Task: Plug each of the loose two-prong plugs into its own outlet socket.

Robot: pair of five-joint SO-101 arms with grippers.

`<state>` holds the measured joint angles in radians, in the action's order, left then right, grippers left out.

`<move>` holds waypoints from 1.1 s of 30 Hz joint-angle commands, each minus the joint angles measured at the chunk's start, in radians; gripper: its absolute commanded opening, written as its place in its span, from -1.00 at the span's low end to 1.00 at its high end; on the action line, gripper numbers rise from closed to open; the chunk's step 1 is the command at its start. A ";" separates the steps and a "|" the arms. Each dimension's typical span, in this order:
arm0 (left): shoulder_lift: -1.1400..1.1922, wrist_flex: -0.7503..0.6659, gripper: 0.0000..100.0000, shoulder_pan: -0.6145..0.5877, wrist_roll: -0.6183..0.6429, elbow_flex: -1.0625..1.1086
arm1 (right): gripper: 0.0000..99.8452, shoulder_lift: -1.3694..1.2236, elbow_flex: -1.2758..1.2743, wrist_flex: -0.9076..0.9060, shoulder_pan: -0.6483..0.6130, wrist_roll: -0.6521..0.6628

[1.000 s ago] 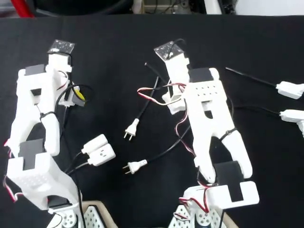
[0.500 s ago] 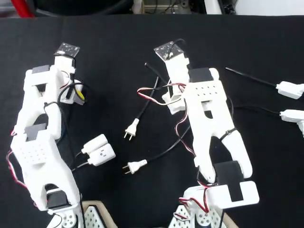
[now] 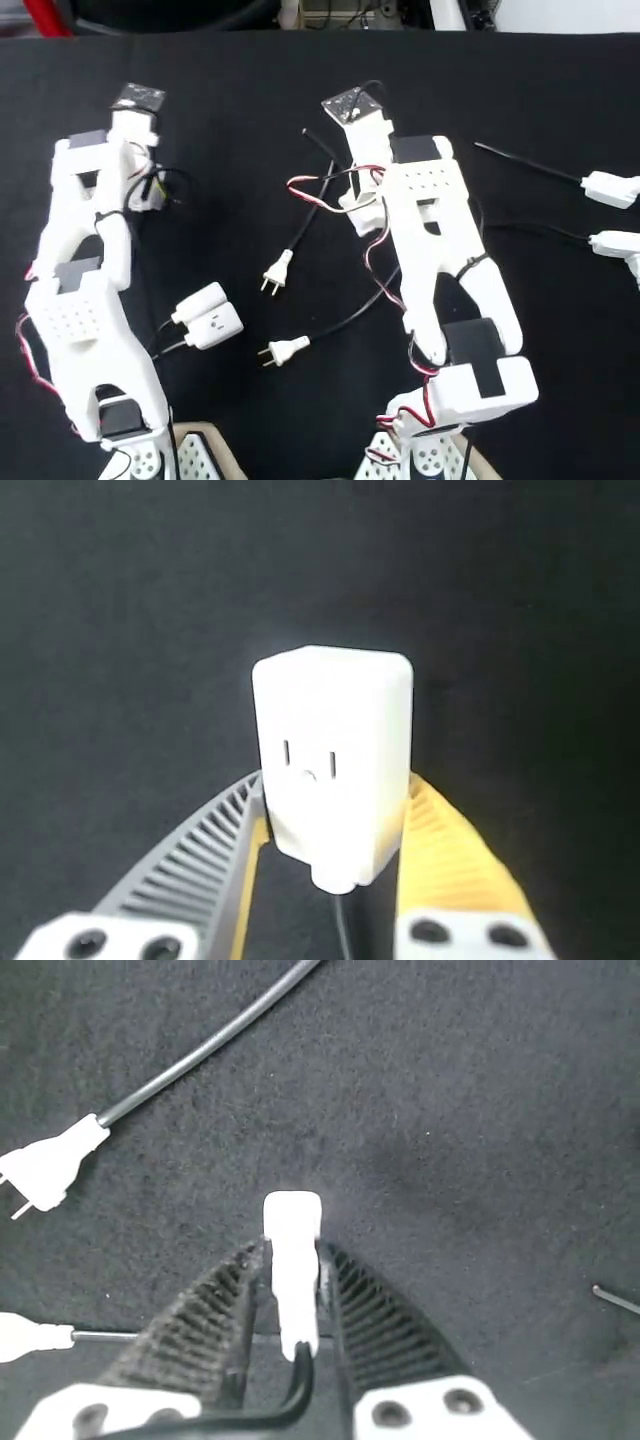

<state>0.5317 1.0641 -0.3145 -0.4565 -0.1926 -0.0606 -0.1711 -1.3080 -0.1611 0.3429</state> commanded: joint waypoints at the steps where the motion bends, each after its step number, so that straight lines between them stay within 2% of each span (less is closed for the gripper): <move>1: -0.121 -0.002 -0.94 0.047 0.015 0.038 | -0.98 0.005 0.051 0.008 0.012 0.008; 7: -0.362 -0.002 -0.94 0.153 0.011 0.326 | -0.98 0.005 0.051 0.008 0.012 0.008; 11: -0.578 -0.015 -0.94 0.255 -0.074 0.604 | -0.98 0.005 0.051 0.006 0.012 0.023; 14: -0.686 -0.118 -0.93 0.280 -0.149 0.776 | -0.98 0.005 0.051 0.009 0.012 0.028; 16: -0.698 -0.212 -0.82 0.280 -0.187 0.846 | -0.98 0.005 0.051 0.009 0.012 0.028; 21: -0.700 -0.302 -0.37 0.278 -0.190 0.895 | -0.98 0.005 0.051 0.009 0.012 0.028; 28: -0.709 -0.295 -0.37 0.278 -0.212 0.880 | -0.98 0.005 0.051 0.009 0.012 0.029; 33: -0.727 -0.292 -0.38 0.294 -0.155 0.886 | -0.98 0.005 0.051 0.009 0.012 0.029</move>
<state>-0.1343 0.7787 -0.0414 -0.6421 0.7050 -0.0606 -0.1711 -1.3080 -0.1611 0.3629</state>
